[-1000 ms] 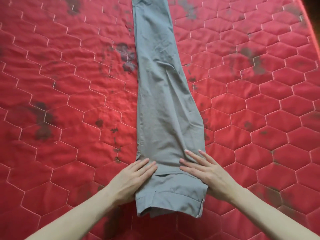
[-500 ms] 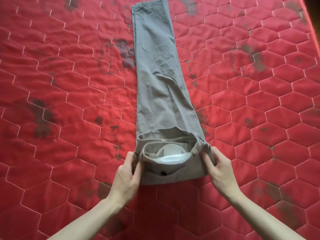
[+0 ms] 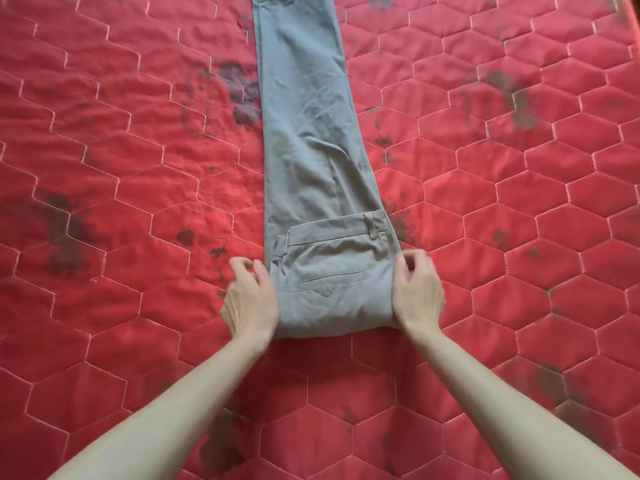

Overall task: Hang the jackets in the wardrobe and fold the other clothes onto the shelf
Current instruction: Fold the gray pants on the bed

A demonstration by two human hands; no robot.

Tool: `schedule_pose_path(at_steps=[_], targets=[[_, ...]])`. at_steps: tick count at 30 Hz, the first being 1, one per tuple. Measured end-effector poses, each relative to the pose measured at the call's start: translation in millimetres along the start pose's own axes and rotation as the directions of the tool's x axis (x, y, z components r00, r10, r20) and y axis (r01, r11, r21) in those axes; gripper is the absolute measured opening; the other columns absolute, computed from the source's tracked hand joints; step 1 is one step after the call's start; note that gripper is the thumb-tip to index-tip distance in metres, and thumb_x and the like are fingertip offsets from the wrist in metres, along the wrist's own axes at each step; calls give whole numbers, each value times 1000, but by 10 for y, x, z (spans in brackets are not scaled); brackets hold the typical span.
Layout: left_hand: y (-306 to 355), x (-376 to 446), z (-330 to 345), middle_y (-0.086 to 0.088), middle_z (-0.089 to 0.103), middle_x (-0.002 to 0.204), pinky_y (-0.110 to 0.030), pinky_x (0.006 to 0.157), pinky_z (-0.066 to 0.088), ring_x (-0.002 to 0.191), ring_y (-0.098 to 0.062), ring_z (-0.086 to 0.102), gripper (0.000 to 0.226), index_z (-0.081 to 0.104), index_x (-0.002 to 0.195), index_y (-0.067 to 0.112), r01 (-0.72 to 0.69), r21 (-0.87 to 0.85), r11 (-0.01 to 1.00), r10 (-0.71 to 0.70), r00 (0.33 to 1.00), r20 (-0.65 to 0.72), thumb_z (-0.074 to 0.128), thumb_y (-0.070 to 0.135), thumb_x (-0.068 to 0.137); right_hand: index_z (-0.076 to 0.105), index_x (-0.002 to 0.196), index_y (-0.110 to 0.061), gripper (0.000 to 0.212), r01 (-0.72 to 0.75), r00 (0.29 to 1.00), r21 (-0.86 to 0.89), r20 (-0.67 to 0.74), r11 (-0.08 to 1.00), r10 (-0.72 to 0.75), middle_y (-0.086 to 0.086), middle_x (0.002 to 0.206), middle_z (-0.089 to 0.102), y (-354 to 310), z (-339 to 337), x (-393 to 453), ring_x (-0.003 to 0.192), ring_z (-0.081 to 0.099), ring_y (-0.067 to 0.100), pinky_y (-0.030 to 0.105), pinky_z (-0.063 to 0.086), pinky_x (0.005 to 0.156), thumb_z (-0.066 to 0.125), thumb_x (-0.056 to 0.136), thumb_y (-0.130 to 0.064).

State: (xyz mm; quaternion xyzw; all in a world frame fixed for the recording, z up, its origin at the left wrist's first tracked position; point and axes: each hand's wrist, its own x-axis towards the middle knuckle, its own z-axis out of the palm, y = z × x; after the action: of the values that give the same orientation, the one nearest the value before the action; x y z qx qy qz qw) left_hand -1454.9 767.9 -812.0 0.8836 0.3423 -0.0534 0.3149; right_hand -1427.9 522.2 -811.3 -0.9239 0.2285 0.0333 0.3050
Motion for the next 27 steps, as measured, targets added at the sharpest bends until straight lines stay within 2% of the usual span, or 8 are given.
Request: schedule_pose_path(at_steps=[2,4,6,10,18,23,25,27], targets=[[48,-162,-58,-15,60,121,-47,93,40,112,-37,54,31,55,123,10,-394,92,914,404,904,-139,44,30,103,63,129,-16,29,330,934,-30,-134,943,-331,7,128,61,-35,-18,-83,118,56,30,42,42,100,49,105,-25],[82,-329,-8,-16,57,139,-46,107,40,129,-34,51,41,57,136,4,-765,164,623,775,632,6,47,25,101,58,143,-13,39,653,754,-86,-29,753,-657,9,147,55,-50,6,-114,138,49,26,41,36,116,49,106,-22],[69,-401,120,-14,44,160,-47,122,33,151,-31,37,52,49,151,4,-883,199,424,859,462,221,47,26,103,49,154,-16,48,800,600,-135,145,585,-787,8,163,41,-63,53,-84,155,33,26,45,28,125,48,108,-31],[-154,-274,338,-7,17,173,-51,125,27,161,-25,15,67,26,165,15,-829,247,503,729,560,395,43,42,105,29,164,-22,75,786,614,-191,349,588,-708,6,174,15,60,178,75,162,9,23,53,21,127,51,101,-55],[-180,-262,423,-10,14,174,-54,124,28,160,-30,16,76,27,164,15,-790,259,555,649,607,459,49,48,99,16,167,-30,80,739,650,-198,460,644,-605,-1,175,4,159,330,127,162,1,17,48,17,129,47,100,-61],[-388,-106,85,-20,9,173,-53,128,15,160,-41,8,106,24,165,14,-935,198,294,699,352,622,58,72,84,19,166,-26,82,853,462,-59,546,518,-698,4,175,4,275,109,304,162,1,25,55,20,127,50,100,-63],[-456,-80,-22,-24,10,172,-54,127,18,159,-43,10,112,21,165,8,-944,248,219,640,331,694,63,59,75,24,165,-24,86,907,365,-37,568,421,-737,9,174,9,431,-14,339,162,6,31,57,23,126,54,97,-67],[-430,-137,-14,-28,13,170,-57,126,25,157,-47,16,110,22,163,2,-925,300,232,579,379,722,66,43,70,24,165,-21,97,945,274,-31,616,325,-739,13,174,10,593,-114,327,160,7,38,60,21,126,57,91,-74]])
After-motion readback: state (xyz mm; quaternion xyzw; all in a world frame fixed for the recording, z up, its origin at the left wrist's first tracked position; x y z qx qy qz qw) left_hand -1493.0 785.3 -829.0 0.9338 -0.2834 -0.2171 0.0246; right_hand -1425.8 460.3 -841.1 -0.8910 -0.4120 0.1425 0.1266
